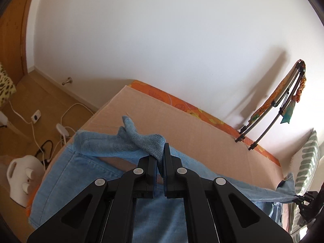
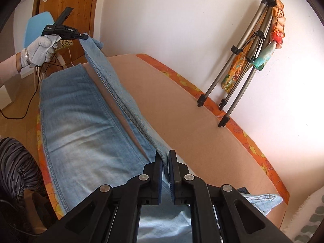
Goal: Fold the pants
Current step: 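Lift both held hems and carry them over toward the waistband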
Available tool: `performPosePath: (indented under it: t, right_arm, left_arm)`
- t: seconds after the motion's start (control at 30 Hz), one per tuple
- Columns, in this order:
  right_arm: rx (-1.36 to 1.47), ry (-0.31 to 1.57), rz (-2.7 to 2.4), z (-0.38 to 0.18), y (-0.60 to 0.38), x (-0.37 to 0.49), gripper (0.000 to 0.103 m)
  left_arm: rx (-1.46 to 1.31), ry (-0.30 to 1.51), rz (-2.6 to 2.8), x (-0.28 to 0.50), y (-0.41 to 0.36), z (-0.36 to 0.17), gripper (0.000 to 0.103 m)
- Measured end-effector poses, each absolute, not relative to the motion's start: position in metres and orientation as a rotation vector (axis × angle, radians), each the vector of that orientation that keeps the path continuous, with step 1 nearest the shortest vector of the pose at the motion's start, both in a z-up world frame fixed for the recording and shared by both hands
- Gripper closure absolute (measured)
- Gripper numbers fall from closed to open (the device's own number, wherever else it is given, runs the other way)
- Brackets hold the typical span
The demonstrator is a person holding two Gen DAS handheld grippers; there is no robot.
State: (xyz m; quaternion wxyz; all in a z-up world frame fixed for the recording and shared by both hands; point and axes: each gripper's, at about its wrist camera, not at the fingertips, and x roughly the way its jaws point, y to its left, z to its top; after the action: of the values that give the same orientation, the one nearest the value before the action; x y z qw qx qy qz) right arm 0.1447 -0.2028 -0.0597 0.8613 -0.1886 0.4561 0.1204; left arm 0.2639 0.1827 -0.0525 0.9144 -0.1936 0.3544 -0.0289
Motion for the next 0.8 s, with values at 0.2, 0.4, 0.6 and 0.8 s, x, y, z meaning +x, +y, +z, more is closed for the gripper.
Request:
performPosePath:
  t: [0.2, 0.4, 0.6, 0.8]
  right_arm:
    - [-0.433, 1.035, 0.297, -0.089, -0.163, 0.091, 0.101]
    - [-0.496, 1.126, 0.303, -0.126, -0.141, 0.056, 0.102]
    - [-0.549, 1.162, 0.292, -0.147, -0.127, 0.043, 0.102]
    - [-0.538, 1.175, 0.270, -0.150, -0.126, 0.039, 0.102]
  left_arm:
    - [-0.460, 0.769, -0.028, 0.191, 0.197, -0.103, 0.100]
    - [-0.606, 0.810, -0.017, 0.150, 0.215, -0.155, 0.100]
    - [-0.664, 0.778, -0.023, 0.142, 0.221, -0.172, 0.100]
    - [-0.775, 0.730, 0.009, 0.133, 0.249, -0.184, 0.082]
